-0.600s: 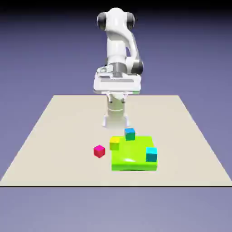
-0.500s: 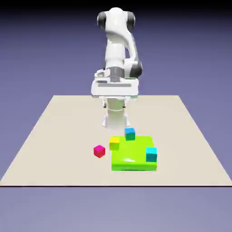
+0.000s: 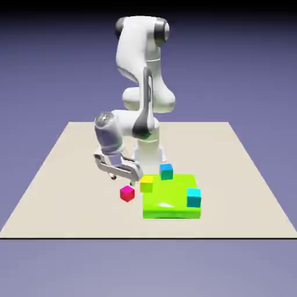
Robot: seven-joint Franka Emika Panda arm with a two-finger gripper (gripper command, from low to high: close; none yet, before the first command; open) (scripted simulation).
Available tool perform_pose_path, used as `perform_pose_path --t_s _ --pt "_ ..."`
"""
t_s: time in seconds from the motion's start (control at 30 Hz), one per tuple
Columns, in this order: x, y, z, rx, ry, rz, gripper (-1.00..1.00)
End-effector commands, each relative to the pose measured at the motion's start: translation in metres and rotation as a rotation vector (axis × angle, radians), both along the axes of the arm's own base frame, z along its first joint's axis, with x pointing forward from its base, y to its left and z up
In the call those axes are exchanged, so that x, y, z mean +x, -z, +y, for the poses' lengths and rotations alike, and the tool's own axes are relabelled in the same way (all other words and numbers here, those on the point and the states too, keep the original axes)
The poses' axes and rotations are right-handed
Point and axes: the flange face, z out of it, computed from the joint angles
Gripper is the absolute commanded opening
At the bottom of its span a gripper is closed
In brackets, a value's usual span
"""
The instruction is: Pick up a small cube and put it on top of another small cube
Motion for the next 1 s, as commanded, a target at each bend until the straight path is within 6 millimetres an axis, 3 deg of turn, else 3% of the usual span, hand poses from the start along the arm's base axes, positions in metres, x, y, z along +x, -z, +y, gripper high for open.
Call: perform_pose_path --t_s 0.0,0.07,0.2,0.23,0.27,0.3,0.43,0.5,0.53,0.6,0.73,0.83,0.9,0.97 --pt "-0.007 0.012 -0.004 0.030 0.035 0.056 0.00" --pt "-0.010 0.019 -0.006 0.046 0.055 0.086 0.00" --pt "-0.025 0.076 0.009 0.047 0.055 0.086 0.00" --pt "-0.028 0.083 0.011 0.046 0.055 0.086 0.00" --pt "-0.028 0.083 0.011 0.046 0.055 0.086 -1.00" --pt "-0.028 0.083 0.011 0.046 0.055 0.086 -1.00" --pt "-0.012 0.026 -0.004 0.047 0.055 0.086 -1.00" --pt "-0.010 0.019 -0.006 0.046 0.055 0.086 -1.00" --pt "-0.012 0.022 0.006 0.071 0.018 0.112 -1.00" --pt "0.011 0.020 -0.006 0.026 0.052 0.096 -1.00" --pt "0.045 -0.039 0.041 0.037 0.002 0.097 -1.00" --pt "0.039 -0.076 0.082 0.070 -0.068 0.120 -1.00" --pt "0.027 -0.093 0.092 0.071 -0.085 0.120 -1.00" --pt "0.029 -0.103 0.083 0.042 -0.046 0.089 -1.00"
